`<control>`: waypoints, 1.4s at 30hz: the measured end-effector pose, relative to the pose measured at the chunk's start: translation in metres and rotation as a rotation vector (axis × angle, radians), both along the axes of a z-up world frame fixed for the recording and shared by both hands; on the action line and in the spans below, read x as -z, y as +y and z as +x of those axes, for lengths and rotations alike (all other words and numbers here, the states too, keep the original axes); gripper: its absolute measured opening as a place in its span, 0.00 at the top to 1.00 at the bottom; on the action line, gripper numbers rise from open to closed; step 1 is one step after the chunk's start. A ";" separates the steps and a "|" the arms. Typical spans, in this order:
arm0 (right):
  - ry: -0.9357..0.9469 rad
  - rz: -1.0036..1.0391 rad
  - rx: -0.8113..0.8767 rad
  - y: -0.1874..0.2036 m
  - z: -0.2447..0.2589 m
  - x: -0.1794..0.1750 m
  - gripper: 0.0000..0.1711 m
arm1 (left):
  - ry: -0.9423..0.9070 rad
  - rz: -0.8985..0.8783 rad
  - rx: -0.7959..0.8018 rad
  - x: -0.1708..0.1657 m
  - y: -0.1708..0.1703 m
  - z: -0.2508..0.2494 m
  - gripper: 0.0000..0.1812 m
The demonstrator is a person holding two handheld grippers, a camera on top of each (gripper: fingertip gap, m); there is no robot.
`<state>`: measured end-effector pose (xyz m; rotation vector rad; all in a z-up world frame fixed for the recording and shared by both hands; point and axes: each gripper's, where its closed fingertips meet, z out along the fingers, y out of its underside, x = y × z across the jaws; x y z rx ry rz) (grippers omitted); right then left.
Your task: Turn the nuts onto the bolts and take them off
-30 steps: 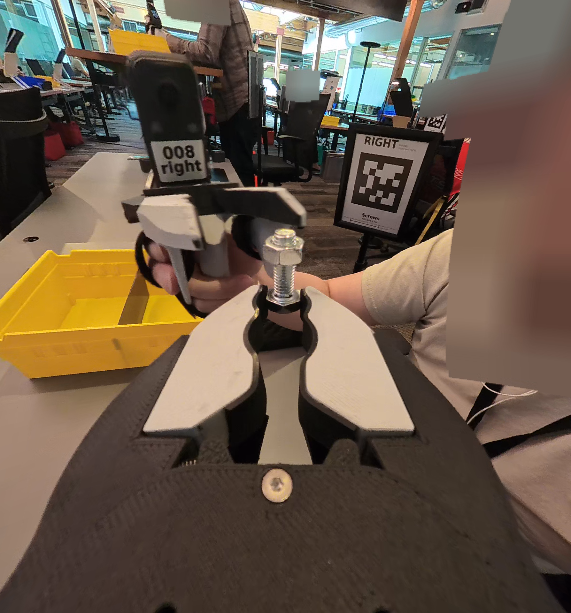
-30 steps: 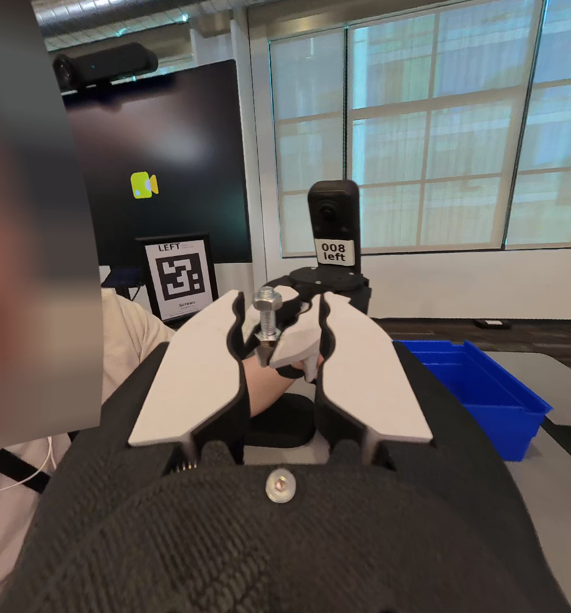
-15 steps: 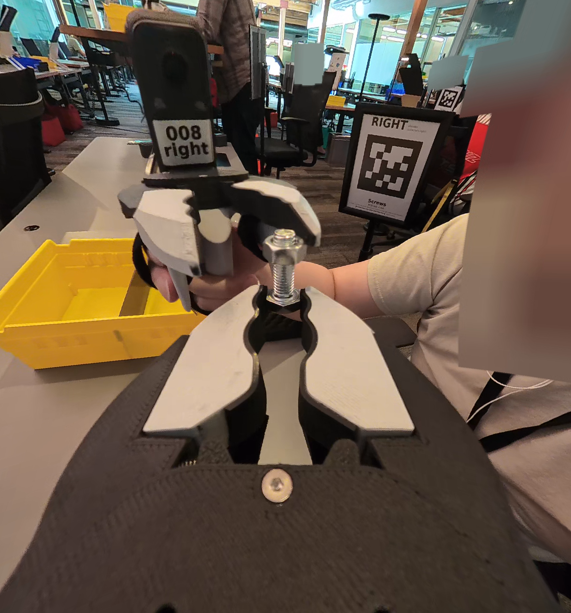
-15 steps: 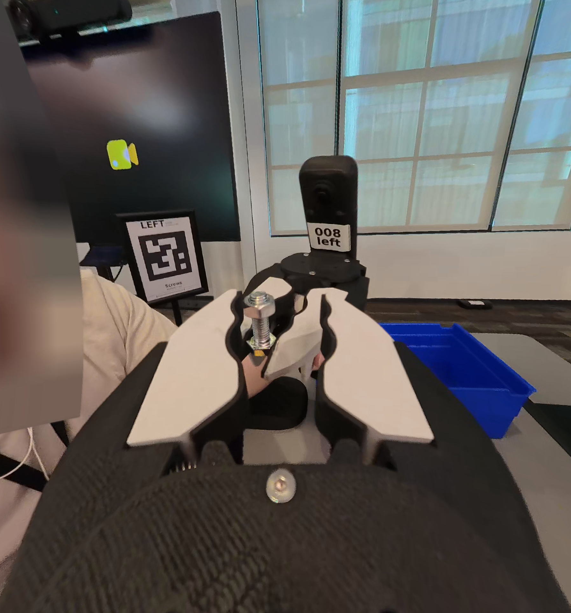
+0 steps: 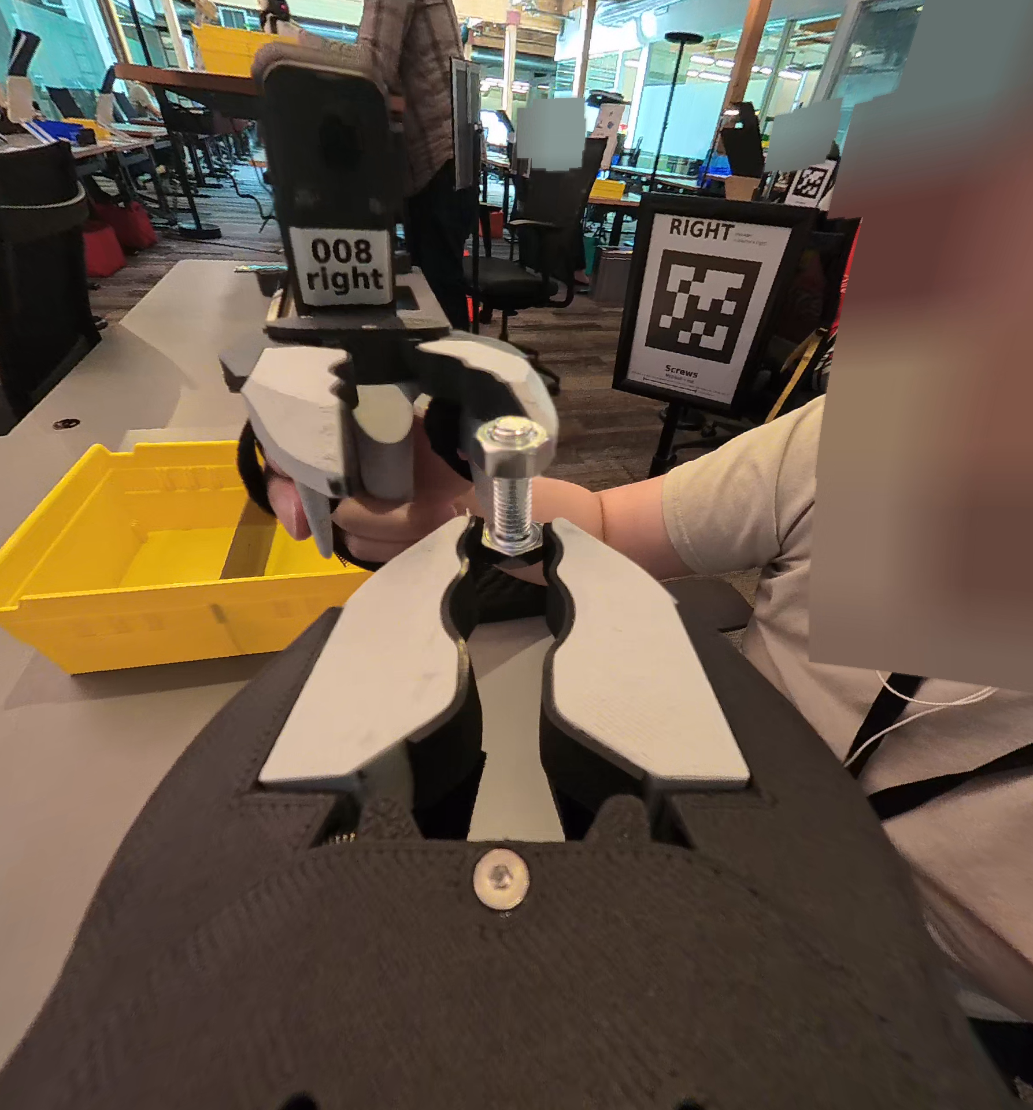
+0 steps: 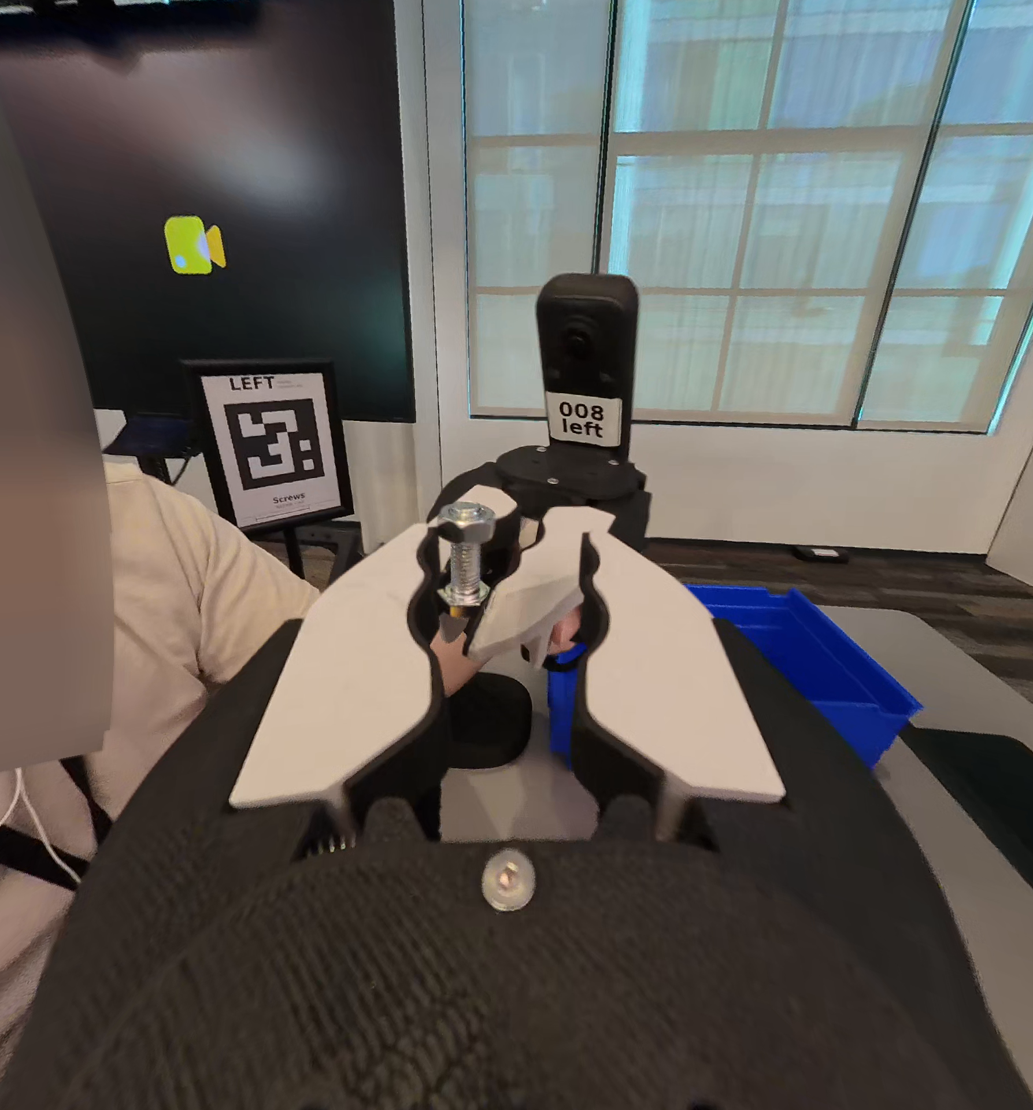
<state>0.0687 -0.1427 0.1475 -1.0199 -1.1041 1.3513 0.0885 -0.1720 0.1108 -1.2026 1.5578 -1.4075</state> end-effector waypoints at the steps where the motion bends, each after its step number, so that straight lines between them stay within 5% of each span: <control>1: 0.014 -0.028 0.013 0.007 0.004 -0.001 0.74 | -0.004 0.000 0.001 -0.001 0.000 -0.001 0.90; 42: 0.055 -0.024 -0.042 -0.004 0.007 -0.009 0.76 | 0.030 0.081 0.015 0.003 -0.010 -0.002 0.90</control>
